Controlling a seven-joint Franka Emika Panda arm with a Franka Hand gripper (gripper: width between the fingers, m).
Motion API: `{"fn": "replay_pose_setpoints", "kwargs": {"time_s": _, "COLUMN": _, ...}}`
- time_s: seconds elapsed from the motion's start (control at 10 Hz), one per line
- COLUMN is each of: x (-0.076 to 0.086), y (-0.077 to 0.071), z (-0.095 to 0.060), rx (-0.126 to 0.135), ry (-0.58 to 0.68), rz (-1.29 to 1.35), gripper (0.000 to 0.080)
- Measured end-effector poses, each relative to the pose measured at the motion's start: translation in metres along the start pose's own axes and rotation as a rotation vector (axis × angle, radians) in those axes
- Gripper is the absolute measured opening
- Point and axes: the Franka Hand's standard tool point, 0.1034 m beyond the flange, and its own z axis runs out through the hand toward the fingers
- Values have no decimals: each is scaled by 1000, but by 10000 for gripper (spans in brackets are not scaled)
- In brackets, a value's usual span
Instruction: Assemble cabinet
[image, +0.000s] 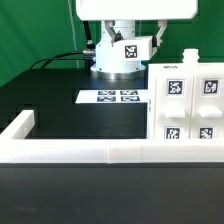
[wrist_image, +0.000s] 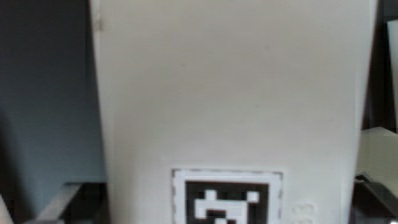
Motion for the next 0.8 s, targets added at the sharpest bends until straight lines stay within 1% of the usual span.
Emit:
{"fn": "replay_pose_setpoints", "kwargs": {"time_s": 0.1, "x": 0, "y": -1, "z": 0, "rx": 0, "ry": 0, "rz": -1, "gripper": 558}}
{"fn": "replay_pose_setpoints", "kwargs": {"time_s": 0.2, "x": 7, "y": -9, "z": -9, "rx": -1, "ry": 7, "rz": -17, "gripper": 558}}
{"fn": "replay_pose_setpoints", "kwargs": {"time_s": 0.3, "x": 19, "y": -24, "z": -18, "rx": 4, "ry": 34, "rz": -41, "gripper": 558}}
{"fn": "replay_pose_setpoints", "kwargs": {"time_s": 0.4, "x": 28, "y": -33, "z": -22, "rx": 4, "ry": 44, "rz": -56, "gripper": 558}}
{"fn": "replay_pose_setpoints", "kwargs": {"time_s": 0.7, "x": 56, "y": -54, "z": -35, "rx": -1, "ry": 45, "rz": -77, "gripper": 558}}
{"fn": "replay_pose_setpoints", "kwargs": {"time_s": 0.8, "x": 57, "y": -55, "z": -35, "rx": 0, "ry": 50, "rz": -79, "gripper": 558}}
